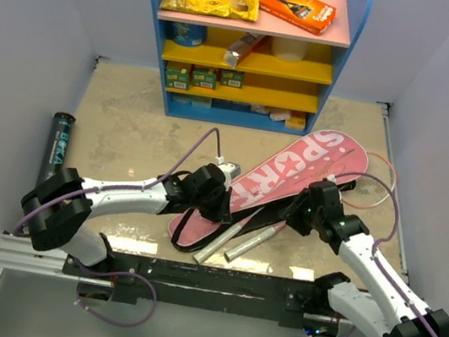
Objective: Pack up the badminton gear
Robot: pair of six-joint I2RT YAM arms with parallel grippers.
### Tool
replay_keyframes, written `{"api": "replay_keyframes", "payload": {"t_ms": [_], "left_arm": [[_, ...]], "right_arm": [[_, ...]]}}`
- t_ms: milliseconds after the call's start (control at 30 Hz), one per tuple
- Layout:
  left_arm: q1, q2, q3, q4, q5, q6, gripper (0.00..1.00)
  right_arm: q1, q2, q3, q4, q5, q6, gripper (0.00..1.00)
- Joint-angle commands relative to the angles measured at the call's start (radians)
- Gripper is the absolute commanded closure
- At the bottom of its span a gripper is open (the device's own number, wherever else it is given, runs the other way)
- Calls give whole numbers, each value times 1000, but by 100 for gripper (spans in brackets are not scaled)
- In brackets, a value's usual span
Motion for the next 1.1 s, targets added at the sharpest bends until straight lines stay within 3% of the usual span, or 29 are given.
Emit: {"api": "replay_keyframes", "payload": {"t_ms": [0,167,400,600,1067], "left_arm": [[31,-51,47,18,18,-6,100],[48,-71,49,6,23,-6,100],[51,-74,39,15,37,-12,100],[59,-85,39,9,43,-18,100],[63,-125,7,32,58,-56,100]], "right_arm": [[19,12,-19,-33,52,-5,56],[82,27,-29,2,50,47,56],[272,93,-37,177,28,223,59],[415,91,-129,403,117,386,60],[639,294,-132,617,309,554,61]]}}
